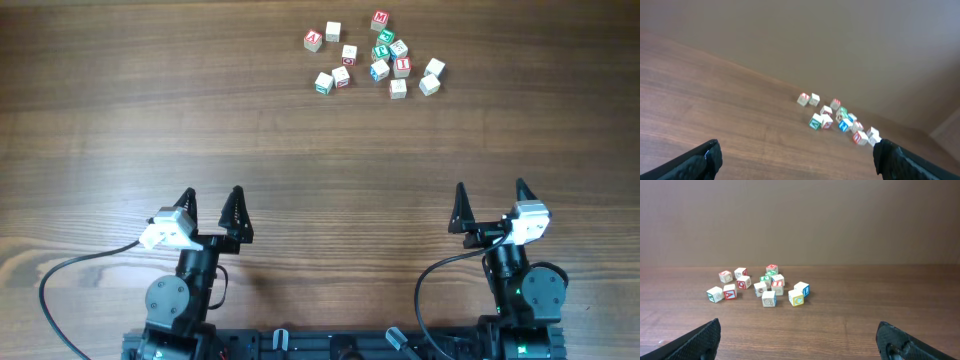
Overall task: Form a circle
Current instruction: 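Reach the left gripper forward to the block cluster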
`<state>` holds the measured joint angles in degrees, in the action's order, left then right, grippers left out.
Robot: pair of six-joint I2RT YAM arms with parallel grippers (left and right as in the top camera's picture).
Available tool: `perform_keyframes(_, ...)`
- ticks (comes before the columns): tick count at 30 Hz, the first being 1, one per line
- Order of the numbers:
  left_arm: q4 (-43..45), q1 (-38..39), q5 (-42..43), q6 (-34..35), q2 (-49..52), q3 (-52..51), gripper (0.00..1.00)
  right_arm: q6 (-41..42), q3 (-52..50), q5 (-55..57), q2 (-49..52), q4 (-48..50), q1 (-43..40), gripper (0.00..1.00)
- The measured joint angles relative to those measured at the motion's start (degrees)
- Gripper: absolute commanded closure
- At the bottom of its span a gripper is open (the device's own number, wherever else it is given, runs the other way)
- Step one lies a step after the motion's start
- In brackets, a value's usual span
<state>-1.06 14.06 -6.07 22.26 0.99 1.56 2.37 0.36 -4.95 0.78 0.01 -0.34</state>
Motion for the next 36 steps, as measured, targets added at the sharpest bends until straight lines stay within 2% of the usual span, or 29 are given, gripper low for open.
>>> perform_keyframes(4, -1.60, 0.00, 1.11, -1.01, 3.04, 4.96, 0.00, 0.00, 0.00, 0.02, 0.00, 0.02, 0.00, 0.00)
perform_keyframes(11, -7.13, 0.00, 3.63, -3.19, 14.32, 17.16, 0.00, 0.00, 0.00, 0.02, 0.00, 0.02, 0.00, 0.00)
perform_keyframes(16, -17.25, 0.00, 4.70, -4.17, 31.01, 33.75, 0.00, 0.00, 0.00, 0.02, 0.00, 0.00, 0.00, 0.00)
perform_keyframes(21, -24.98, 0.00, 7.52, -4.39, 41.79, 45.03, 0.00, 0.00, 0.00, 0.02, 0.00, 0.02, 0.00, 0.00)
perform_keyframes(25, -26.45, 0.00, 9.25, -4.42, 47.12, 46.51, 0.00, 0.00, 0.00, 0.02, 0.00, 0.02, 0.00, 0.00)
perform_keyframes(36, -28.06, 0.00, 11.15, -4.42, 54.16, 46.64, 0.00, 0.00, 0.00, 0.00, 0.00, 0.02, 0.00, 0.00)
